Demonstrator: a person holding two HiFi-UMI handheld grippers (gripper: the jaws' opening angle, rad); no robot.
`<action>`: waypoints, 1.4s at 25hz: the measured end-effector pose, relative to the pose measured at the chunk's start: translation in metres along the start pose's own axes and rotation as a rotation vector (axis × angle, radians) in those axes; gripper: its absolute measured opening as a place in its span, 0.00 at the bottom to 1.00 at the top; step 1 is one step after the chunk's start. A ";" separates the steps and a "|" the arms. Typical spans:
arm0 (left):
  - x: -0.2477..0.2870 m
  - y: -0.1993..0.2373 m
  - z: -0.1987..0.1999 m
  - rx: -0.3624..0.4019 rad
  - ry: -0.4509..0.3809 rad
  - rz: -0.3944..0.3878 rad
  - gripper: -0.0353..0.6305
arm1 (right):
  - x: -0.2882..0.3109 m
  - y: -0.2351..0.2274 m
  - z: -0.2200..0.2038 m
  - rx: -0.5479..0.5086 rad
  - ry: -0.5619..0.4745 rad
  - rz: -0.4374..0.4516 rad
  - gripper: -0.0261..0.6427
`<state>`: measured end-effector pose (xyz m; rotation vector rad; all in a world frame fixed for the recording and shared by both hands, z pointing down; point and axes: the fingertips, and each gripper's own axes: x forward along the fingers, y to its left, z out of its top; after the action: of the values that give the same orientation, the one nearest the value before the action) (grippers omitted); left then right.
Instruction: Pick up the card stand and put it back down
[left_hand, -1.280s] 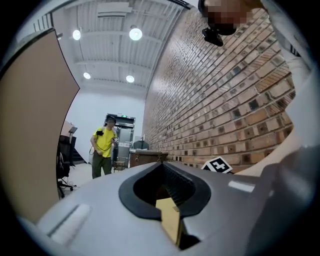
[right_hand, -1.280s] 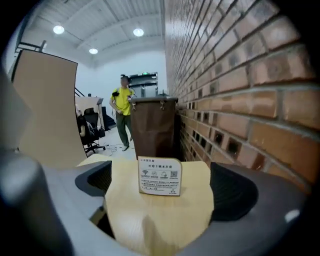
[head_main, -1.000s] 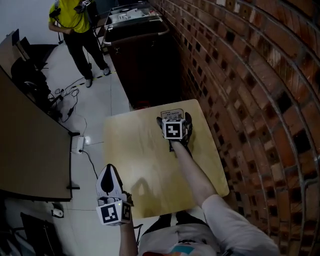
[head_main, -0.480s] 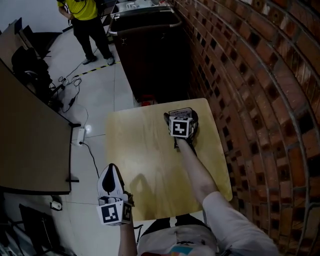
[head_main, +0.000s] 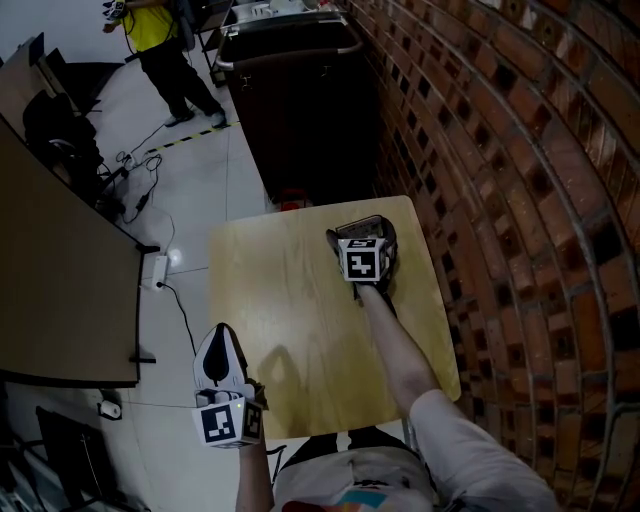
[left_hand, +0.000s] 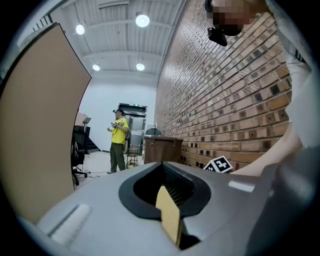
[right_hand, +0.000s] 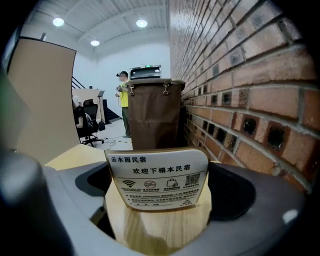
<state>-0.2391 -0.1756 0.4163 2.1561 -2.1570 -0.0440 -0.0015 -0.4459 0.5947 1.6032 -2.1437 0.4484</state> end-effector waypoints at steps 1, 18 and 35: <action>-0.001 -0.001 0.002 0.002 -0.006 0.002 0.06 | -0.008 0.001 0.005 -0.024 -0.027 0.004 0.90; -0.028 -0.063 0.050 0.087 -0.166 -0.117 0.06 | -0.307 0.011 0.093 -0.010 -0.552 0.038 0.90; -0.047 -0.077 0.079 0.099 -0.244 -0.132 0.06 | -0.376 0.020 0.075 0.001 -0.598 0.043 0.89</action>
<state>-0.1694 -0.1320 0.3288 2.4634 -2.1762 -0.2249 0.0601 -0.1678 0.3368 1.8647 -2.5986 -0.0342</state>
